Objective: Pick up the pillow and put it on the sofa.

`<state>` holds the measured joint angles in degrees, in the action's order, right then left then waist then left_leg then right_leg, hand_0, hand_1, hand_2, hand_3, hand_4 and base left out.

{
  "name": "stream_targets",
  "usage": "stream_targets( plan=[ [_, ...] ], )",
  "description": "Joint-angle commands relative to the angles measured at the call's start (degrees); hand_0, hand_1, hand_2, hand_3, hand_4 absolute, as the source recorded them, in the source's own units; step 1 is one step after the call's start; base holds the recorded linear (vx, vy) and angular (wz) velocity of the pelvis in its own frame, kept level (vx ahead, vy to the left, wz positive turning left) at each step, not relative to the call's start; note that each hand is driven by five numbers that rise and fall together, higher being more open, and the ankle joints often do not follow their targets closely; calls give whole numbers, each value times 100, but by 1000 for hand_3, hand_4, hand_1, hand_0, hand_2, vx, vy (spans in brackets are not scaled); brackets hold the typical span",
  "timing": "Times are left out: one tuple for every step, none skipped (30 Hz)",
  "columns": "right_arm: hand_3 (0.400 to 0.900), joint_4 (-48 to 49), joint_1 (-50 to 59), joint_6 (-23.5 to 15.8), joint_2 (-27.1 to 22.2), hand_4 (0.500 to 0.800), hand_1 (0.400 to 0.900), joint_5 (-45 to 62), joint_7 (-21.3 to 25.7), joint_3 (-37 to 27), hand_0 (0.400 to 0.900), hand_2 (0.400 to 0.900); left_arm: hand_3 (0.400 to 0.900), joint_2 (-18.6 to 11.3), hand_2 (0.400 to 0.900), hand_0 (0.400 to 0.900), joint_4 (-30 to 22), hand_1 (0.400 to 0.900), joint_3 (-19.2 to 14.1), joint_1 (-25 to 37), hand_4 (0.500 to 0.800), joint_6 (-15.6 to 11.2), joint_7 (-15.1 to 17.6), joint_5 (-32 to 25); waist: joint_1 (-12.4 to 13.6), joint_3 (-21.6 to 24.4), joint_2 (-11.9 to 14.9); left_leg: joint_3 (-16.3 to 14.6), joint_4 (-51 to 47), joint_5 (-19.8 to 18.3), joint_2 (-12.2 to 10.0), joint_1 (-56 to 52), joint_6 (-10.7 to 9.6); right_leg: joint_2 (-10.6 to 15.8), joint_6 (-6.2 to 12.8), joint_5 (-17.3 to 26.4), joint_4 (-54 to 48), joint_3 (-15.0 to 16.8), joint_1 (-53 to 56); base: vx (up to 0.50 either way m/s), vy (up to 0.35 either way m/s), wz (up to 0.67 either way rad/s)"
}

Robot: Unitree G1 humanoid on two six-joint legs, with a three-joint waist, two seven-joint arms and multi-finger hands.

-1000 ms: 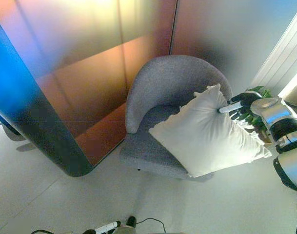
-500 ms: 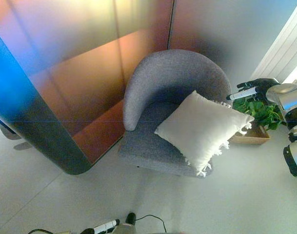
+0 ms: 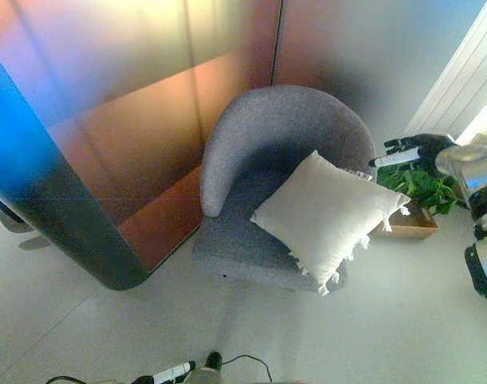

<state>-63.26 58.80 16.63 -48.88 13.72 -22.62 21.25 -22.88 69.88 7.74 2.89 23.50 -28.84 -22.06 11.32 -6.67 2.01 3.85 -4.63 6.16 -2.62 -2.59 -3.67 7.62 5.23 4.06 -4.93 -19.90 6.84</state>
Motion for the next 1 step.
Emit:
stream_targets(
  plan=[
    [900, 169, -267, -492, -79, 800, 900, 309, 196, -137, 900, 900, 900, 147, 900, 900, 486, 900, 490, -248, 800, -61, -514, 323, -54, 201, 164, -520, -37, -688, 35, -345, -49, -46, 122, -311, -7, 146, 314, -28, -17, -7]
  ],
)
